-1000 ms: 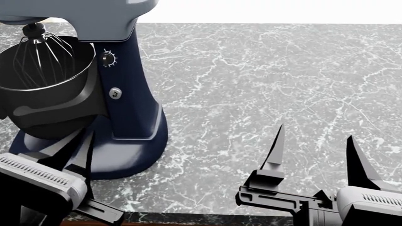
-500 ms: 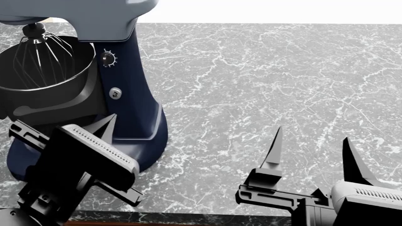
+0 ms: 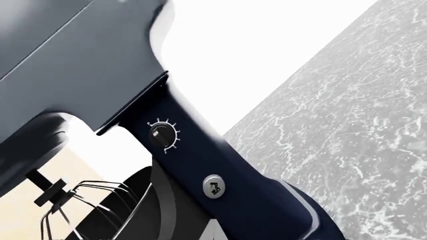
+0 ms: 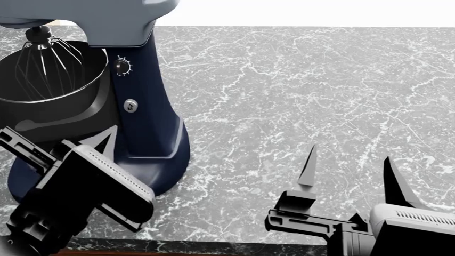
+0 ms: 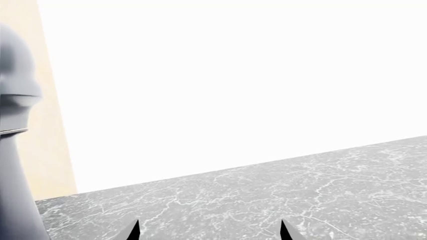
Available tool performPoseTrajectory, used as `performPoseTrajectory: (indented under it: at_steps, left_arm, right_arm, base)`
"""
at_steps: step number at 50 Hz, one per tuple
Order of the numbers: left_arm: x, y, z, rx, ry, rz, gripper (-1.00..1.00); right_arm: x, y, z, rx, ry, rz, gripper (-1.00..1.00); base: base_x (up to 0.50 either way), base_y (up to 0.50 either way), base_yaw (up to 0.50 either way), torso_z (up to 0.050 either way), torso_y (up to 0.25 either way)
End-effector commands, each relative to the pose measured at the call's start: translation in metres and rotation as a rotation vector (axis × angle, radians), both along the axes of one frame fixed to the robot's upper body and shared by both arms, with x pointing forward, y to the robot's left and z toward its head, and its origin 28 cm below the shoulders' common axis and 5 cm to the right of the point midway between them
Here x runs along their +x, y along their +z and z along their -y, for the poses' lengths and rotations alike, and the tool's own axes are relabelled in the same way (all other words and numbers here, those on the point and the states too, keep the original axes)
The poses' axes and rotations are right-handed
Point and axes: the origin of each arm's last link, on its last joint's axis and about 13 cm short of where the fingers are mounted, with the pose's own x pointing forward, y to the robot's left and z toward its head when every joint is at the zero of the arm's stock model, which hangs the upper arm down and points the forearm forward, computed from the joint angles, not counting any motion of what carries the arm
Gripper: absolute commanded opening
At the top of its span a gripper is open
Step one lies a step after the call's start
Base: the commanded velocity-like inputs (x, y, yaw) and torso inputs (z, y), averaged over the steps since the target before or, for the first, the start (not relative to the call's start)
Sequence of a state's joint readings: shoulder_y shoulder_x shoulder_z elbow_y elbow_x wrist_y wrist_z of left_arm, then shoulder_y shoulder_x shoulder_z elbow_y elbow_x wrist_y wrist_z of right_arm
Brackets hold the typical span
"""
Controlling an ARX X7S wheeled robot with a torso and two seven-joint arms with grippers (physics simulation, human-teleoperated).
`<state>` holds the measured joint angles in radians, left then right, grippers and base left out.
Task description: Open the stand mixer head.
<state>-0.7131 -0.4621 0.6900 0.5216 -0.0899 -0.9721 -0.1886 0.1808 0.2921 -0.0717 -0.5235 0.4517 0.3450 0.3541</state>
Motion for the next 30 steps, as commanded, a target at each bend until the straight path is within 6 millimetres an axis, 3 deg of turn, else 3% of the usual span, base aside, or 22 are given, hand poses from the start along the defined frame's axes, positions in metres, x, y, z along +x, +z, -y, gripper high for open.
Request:
performPoseTrajectory:
  at_steps: [1,9,21,30]
  left_arm:
    - [-0.004,0.015,0.008,-0.003,-0.087,0.088,-1.0]
    - [-0.001,0.019,0.009,-0.012,-0.1,0.092,-1.0]
    - [0.027,0.019,-0.002,0.143,0.013,0.05,-1.0]
    - [0.039,0.024,0.002,0.176,0.005,0.035,-1.0]
  right_arm:
    - [0.002,-0.002,0.001,0.0,-0.004,0.002,1.0]
    - [0.002,-0.002,0.001,-0.004,-0.004,0.003,1.0]
    - [0.002,-0.003,0.001,-0.005,0.002,-0.003,1.0]
    - [0.002,-0.003,0.0,-0.005,0.005,-0.004,1.0]
  base:
    - [0.0,0.0,0.0,0.0,0.0]
    - [0.0,0.0,0.0,0.0,0.0]
    - [0.0,0.0,0.0,0.0,0.0]
    - [0.0,0.0,0.0,0.0,0.0]
